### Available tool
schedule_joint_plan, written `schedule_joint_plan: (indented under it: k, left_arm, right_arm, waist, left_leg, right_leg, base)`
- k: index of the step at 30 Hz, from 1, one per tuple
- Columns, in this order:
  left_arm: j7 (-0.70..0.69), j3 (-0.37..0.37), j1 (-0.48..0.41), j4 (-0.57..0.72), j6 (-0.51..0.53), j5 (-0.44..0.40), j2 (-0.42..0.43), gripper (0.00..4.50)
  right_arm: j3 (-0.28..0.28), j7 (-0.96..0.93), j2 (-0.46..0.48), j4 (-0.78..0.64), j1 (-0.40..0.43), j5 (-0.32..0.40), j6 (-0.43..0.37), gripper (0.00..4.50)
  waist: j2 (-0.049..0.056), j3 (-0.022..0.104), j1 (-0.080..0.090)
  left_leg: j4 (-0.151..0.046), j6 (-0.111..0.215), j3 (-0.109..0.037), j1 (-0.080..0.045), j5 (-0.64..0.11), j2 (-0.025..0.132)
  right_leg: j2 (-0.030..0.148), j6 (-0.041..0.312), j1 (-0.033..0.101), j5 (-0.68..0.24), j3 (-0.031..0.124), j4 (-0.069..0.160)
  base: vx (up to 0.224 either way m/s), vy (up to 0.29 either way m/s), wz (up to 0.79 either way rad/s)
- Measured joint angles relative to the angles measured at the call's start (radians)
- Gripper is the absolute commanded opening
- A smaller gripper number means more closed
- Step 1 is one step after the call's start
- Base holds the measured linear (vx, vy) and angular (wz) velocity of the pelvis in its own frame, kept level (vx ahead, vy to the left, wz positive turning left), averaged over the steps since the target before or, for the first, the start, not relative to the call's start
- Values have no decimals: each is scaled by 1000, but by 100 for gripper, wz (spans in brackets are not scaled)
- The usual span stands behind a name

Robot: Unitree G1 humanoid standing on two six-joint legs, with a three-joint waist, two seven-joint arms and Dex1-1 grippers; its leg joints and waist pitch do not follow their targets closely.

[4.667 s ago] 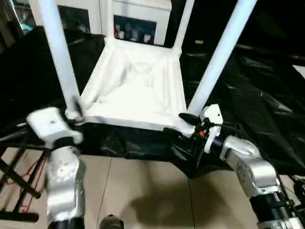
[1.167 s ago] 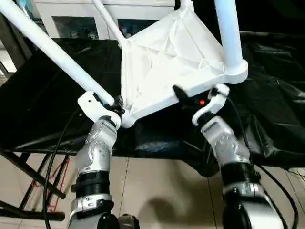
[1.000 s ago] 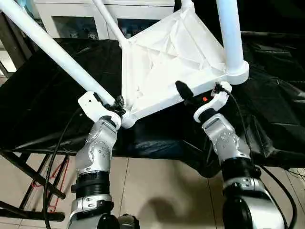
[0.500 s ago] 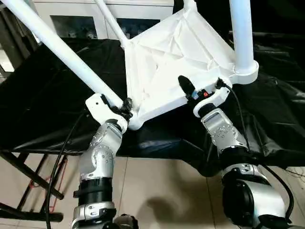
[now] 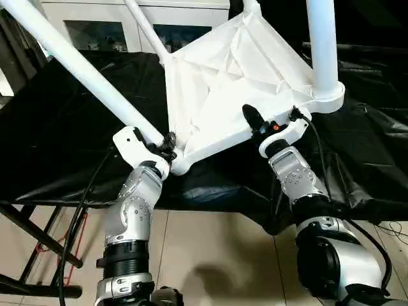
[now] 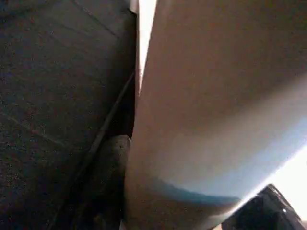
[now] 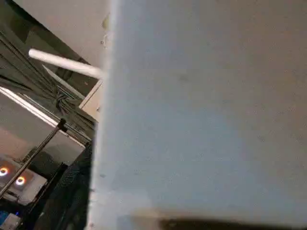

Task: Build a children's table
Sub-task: Flip table

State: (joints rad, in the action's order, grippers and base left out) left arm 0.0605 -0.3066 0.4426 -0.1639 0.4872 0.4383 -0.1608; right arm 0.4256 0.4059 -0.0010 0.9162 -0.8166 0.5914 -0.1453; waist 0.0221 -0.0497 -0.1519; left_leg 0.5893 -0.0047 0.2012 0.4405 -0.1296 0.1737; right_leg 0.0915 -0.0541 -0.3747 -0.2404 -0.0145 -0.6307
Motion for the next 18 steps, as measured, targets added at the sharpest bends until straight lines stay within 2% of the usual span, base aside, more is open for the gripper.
schedule_joint_plan:
  k: [5,12,16,18]
  left_arm:
    - [-80,-1,-8,0,49,55,1,322]
    - [-84,1,-7,-11,72,64,5,380]
    - [-108,7,-8,-10,127,81,26,411]
    - [-108,7,-20,-8,154,94,35,427]
  right_arm:
    - [37,-16,-15,39,0,6,18,221]
    - [38,-27,-14,40,-1,6,41,217]
    - [50,-57,-30,82,-43,3,72,217]
    - [73,-78,-45,90,-64,7,76,216]
  waist:
    - [-1,-1,-6]
    - [-1,0,-3]
    - [0,-1,-6]
    - [0,-1,-15]
  left_leg:
    - [0,0,2,2,0,0]
    - [1,2,2,6,2,0]
    - [1,2,2,8,2,0]
    - [2,2,2,9,2,0]
  right_leg:
    - [1,0,-2,0,1,0]
    - [1,0,-6,1,0,-2]
    - [1,-1,-8,3,-1,-2]
    - [1,-1,-8,3,-1,-2]
  base:
    - [0,0,0]
    - [0,0,0]
    - [0,0,0]
    - [0,0,0]
